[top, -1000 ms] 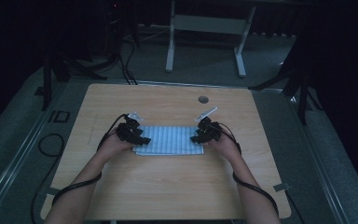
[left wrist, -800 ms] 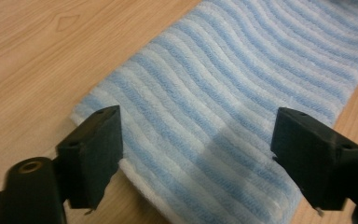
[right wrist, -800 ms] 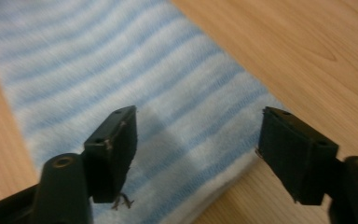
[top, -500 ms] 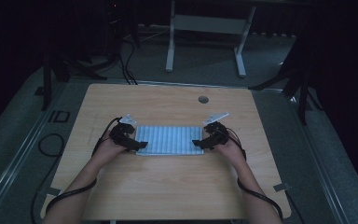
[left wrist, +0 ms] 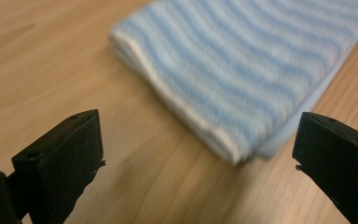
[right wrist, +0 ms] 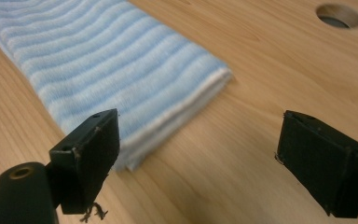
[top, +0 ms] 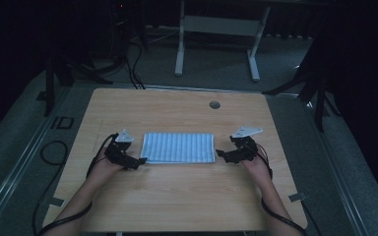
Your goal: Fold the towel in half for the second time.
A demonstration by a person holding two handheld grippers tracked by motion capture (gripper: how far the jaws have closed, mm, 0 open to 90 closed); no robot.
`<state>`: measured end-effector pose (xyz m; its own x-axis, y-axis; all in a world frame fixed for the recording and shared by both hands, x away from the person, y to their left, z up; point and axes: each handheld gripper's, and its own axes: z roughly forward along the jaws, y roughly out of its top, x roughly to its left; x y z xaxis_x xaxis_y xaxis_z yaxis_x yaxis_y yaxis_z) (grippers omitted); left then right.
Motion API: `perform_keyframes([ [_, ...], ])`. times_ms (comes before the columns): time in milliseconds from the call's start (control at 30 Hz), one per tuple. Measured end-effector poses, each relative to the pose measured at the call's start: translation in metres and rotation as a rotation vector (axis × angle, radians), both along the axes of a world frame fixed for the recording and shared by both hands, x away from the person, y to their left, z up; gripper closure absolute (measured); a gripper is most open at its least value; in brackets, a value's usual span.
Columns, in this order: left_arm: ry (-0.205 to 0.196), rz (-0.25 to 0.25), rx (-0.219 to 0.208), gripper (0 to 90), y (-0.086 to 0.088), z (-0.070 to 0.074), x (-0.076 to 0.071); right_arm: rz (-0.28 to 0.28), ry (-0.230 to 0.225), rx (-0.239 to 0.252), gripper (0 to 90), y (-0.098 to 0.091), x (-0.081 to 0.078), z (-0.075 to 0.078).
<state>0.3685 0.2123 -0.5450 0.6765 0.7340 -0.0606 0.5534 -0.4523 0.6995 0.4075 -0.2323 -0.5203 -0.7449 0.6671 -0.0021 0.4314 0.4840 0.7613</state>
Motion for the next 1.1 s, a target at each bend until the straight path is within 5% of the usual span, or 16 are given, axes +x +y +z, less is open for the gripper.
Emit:
perform_keyframes([
  [200, 0.008, 0.015, 0.005, 1.6, 0.011, -0.002, -0.010, -0.031, 0.045, 0.021, 12.6, -0.022, -0.008, -0.008],
  [733, 0.002, 0.090, 0.007, 1.6, 0.045, -0.007, -0.029, -0.172, 0.032, 0.050, 10.6, -0.069, -0.021, -0.021],
  [1100, 0.003, 0.094, -0.019, 1.6, 0.046, -0.008, -0.029, -0.210, 0.014, 0.057, 10.6, -0.076, -0.021, -0.024],
])
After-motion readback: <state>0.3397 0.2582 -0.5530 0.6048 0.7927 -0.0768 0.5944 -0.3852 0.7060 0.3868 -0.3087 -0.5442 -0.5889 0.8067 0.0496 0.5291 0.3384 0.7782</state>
